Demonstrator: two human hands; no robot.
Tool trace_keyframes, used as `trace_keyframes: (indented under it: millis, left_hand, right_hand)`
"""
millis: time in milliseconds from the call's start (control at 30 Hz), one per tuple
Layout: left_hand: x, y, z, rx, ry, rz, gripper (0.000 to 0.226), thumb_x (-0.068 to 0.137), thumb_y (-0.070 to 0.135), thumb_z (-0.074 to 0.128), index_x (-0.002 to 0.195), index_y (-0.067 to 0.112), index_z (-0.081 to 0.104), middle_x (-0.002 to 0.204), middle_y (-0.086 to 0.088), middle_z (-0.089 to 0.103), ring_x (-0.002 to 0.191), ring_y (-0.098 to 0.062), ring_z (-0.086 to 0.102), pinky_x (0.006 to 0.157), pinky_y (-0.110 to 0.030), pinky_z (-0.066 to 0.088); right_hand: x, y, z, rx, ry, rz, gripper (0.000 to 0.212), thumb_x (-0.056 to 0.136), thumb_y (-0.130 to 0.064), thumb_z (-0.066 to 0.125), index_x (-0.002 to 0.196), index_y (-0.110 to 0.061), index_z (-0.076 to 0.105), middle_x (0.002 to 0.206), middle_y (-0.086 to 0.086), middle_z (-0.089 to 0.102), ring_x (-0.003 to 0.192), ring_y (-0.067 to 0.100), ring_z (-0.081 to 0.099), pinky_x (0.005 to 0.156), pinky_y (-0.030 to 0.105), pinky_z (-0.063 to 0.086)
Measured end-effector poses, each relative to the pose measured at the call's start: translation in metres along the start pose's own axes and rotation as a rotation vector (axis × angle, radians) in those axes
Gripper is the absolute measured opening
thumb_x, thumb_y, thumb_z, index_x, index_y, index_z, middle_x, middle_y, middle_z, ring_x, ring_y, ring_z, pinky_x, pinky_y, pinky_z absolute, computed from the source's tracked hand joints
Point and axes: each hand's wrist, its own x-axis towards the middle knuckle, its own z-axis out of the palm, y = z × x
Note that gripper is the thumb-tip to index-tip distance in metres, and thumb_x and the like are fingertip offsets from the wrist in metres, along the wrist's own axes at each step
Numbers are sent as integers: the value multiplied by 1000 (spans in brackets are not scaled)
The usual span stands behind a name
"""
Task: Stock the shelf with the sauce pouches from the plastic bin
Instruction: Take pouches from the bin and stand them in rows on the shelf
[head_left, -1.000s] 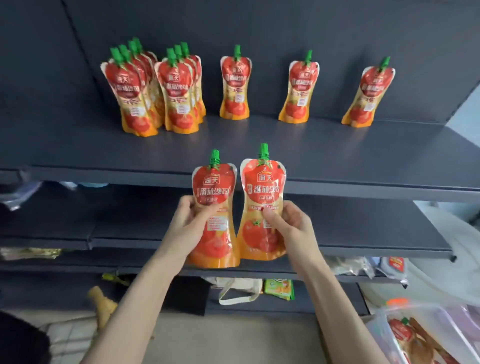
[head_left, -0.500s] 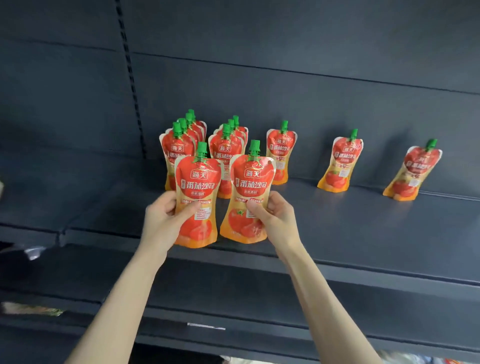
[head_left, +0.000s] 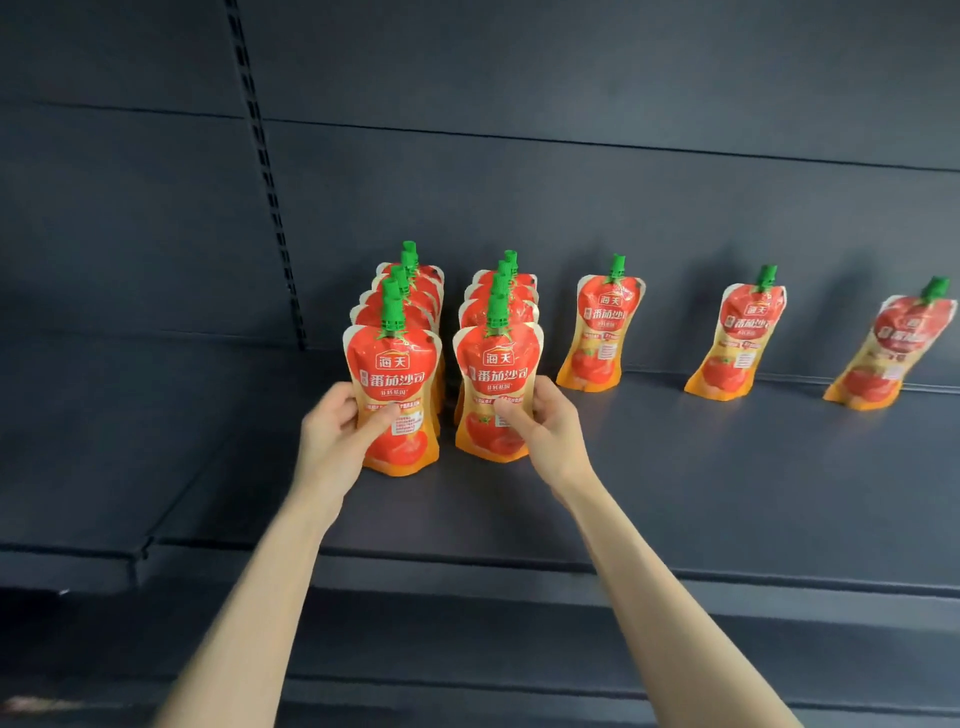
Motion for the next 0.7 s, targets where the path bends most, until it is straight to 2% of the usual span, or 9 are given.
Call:
trace_keyframes:
  millis: [67,200,267,367,500,700]
  left_hand:
    - [4,-3,-3,-38,-61,-10,20,73,26,74,90,30,64,99,8,73,96,-9,67,68,-19,54]
    - [7,-15,-12,-18,-157,-31,34,66,28,78,96,37,64,104,10,71,99,-8,66,73,-21,54]
    - [6,-22,-15,3,-165,-37,38,63,30,79,98,35,63,103,13,71,99,-7,66,72,-20,54]
    - [5,-28,-17,3,-156,-8,38,70,17,79,99,33,61,101,15,71,98,-5,66,69,-15,53]
    - [6,-30,-17,40,-133,34,38,75,11,76,99,35,58,98,17,70,96,0,65,67,-11,51]
    - [5,-31,-18,84,-129,57,37,78,14,74,103,35,56,107,11,66,100,-3,64,71,-14,53]
  right_hand:
    - [-1,7,3,-15,13,0,20,89,-9,63,104,-22,58,101,-2,68,89,1,66,74,16,52]
    - [-8,25,4,-176,11,51,39,84,-14,69,120,-15,52,117,2,63,107,11,60,90,23,50]
    - [-9,28,5,-216,32,46,41,83,-14,71,119,-15,50,113,-4,62,102,5,60,83,12,50]
    - [-7,28,6,-324,67,33,38,83,-14,71,111,-20,46,106,-12,58,90,-9,56,70,-1,43]
    - [-7,31,8,-385,69,37,36,86,-16,67,112,-21,43,112,-10,57,90,-9,54,68,-3,41]
    - [-8,31,8,-423,50,43,41,89,-20,63,124,-16,42,117,-12,54,103,1,52,70,-3,41]
